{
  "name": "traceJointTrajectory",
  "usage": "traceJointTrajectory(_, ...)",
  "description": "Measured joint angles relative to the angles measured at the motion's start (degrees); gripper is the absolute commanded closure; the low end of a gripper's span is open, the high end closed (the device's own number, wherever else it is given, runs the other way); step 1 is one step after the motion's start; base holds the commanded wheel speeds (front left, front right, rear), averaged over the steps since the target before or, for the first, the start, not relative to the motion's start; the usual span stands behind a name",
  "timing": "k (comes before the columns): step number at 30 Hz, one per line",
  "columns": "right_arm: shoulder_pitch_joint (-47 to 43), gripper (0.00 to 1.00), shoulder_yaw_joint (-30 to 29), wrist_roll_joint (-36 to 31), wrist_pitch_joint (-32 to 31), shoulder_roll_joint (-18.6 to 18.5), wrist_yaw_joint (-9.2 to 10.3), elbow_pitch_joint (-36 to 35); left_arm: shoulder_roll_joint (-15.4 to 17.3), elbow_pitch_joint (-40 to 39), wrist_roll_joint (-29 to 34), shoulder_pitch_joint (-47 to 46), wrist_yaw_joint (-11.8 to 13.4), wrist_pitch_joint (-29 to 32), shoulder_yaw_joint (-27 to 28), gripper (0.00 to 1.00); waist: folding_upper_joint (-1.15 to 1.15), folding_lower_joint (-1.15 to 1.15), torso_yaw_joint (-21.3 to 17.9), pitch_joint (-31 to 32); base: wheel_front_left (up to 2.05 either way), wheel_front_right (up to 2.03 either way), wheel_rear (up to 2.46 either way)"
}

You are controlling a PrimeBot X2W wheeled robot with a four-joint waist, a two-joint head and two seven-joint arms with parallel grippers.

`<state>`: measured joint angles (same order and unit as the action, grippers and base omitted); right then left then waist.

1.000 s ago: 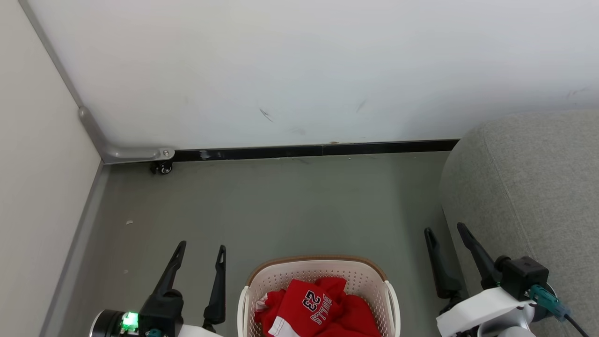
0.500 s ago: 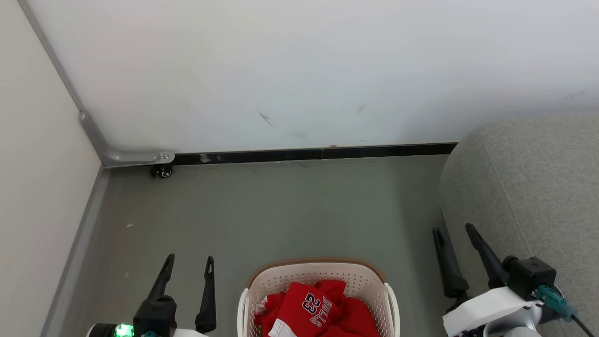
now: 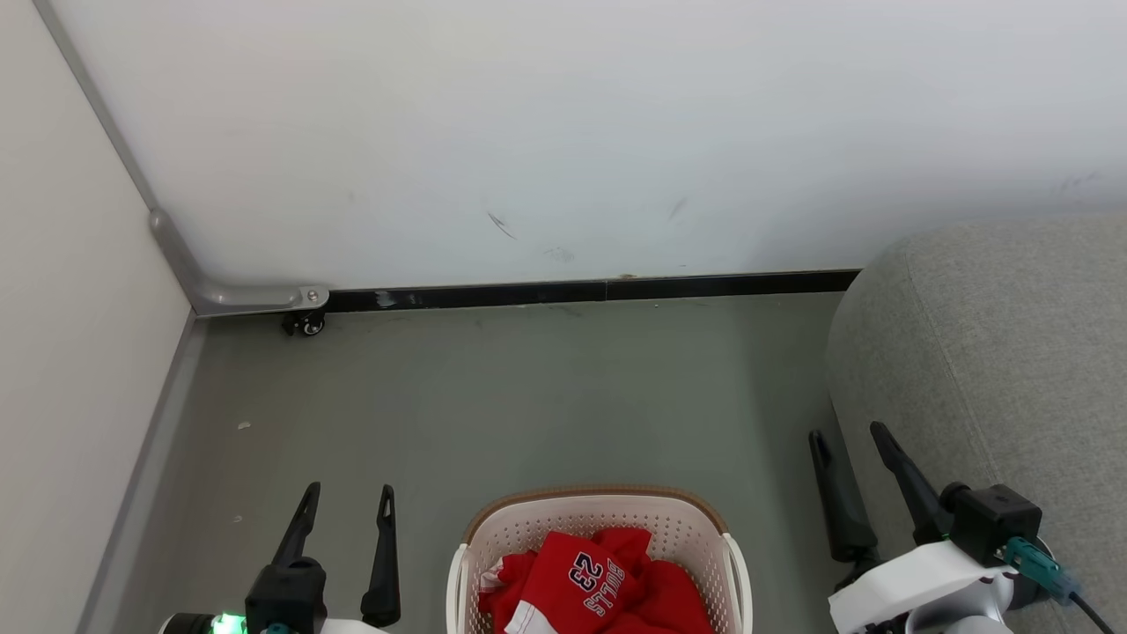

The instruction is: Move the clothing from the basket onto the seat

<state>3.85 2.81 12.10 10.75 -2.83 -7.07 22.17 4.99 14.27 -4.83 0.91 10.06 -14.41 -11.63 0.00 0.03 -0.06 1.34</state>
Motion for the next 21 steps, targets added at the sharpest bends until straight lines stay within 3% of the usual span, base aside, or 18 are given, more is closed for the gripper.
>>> traceJointTrajectory(21, 0.0, 0.0, -0.19, 0.18, 0.0, 0.01, 0.0, 0.08, -0.07, 0.57, 0.0, -0.37, 0.01, 0.0, 0.04, 0.0, 0.0, -0.01, 0.0, -0.17, 0.0, 0.0, 0.0)
